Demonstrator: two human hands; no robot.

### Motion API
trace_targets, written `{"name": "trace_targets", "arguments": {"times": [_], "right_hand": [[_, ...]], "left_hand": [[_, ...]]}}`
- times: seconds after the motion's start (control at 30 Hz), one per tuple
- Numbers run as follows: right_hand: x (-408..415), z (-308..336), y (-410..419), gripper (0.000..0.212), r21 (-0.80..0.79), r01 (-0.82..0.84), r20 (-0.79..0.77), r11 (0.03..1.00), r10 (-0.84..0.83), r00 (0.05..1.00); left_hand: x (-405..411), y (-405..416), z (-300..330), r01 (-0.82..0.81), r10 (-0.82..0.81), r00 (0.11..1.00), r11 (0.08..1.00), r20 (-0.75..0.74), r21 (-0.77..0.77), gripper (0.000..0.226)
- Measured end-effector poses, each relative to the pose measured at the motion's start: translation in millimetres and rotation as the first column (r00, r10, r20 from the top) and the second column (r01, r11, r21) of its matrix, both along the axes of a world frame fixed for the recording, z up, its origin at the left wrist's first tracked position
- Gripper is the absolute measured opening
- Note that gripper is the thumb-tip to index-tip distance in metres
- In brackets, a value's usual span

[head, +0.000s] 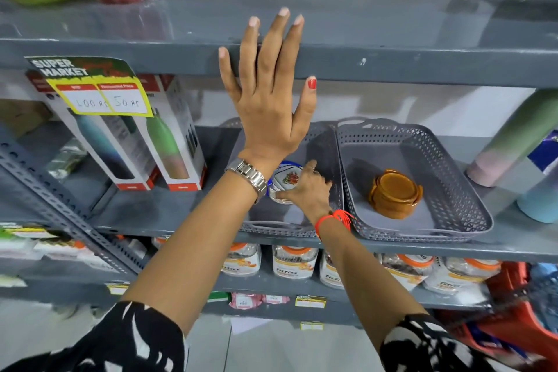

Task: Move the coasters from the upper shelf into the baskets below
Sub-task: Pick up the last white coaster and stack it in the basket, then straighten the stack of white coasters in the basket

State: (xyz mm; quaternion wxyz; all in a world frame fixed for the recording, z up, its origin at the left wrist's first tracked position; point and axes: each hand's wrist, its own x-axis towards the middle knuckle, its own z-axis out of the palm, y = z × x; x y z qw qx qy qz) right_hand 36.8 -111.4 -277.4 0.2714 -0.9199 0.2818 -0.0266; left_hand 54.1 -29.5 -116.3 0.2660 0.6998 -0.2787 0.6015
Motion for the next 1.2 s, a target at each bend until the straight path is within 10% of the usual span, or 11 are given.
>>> {"name": "trace_targets", "arguments": {"times": [0.37,0.47,0.57,0.63,0.7,0.77,0.83,1.0,1.2], "right_hand": [[13.2,-7.2,12.1,0.128,-0.044,0.012,-0.061,0.999,-0.015,0.998],[10.5,-12.3,9.0,0.121,0.094,0.045,0.052,0.995,-0.050,0.997],[8.2,-9.4,4.2,0.088,0.510,0.094,0.267,0.855,-0.261,0.928],[8.4,-2.6,3.4,0.067,0.800,0.174,0.155,0.574,-0.478,0.865],[8.5,-1.6,1.8,0.039,0.948,0.198,-0.018,0.249,-0.580,0.814],[7.7,-1.9,2.3,0.037,0.994,0.105,-0.084,-0.003,-0.627,0.774],[6.9,-1.8,4.1,0.039,0.992,0.055,-0.117,-0.116,-0.650,0.751],[9.7,-8.0,8.3,0.052,0.991,0.069,-0.124,-0.110,-0.633,0.764],[23.2,-15.7,14.0,0.058,0.996,0.084,-0.062,0.008,-0.608,0.792]], "left_hand": [[1.0,4.6,-13.0,0.125,-0.123,0.991,0.991,0.058,-0.043,0.057],[2.9,17.8,-63.7,0.168,-0.171,0.984,0.983,0.047,0.071,0.078],[14.5,35.9,-117.9,0.234,-0.171,0.949,0.945,-0.264,0.230,0.059],[30.3,41.9,-141.8,0.352,-0.185,0.733,0.927,-0.655,0.133,0.046],[44.6,39.0,-154.1,0.338,-0.324,0.298,0.916,-0.898,-0.218,0.037],[56.0,31.4,-151.6,0.078,-0.522,-0.117,0.843,-0.845,-0.532,0.041],[73.9,25.7,-154.6,-0.075,-0.576,-0.329,0.806,-0.748,-0.588,0.054],[85.2,11.9,-157.6,-0.032,-0.487,-0.510,0.835,-0.709,-0.550,0.081],[84.8,5.9,-162.9,-0.067,-0.534,-0.516,0.805,-0.670,-0.590,0.088]]}}
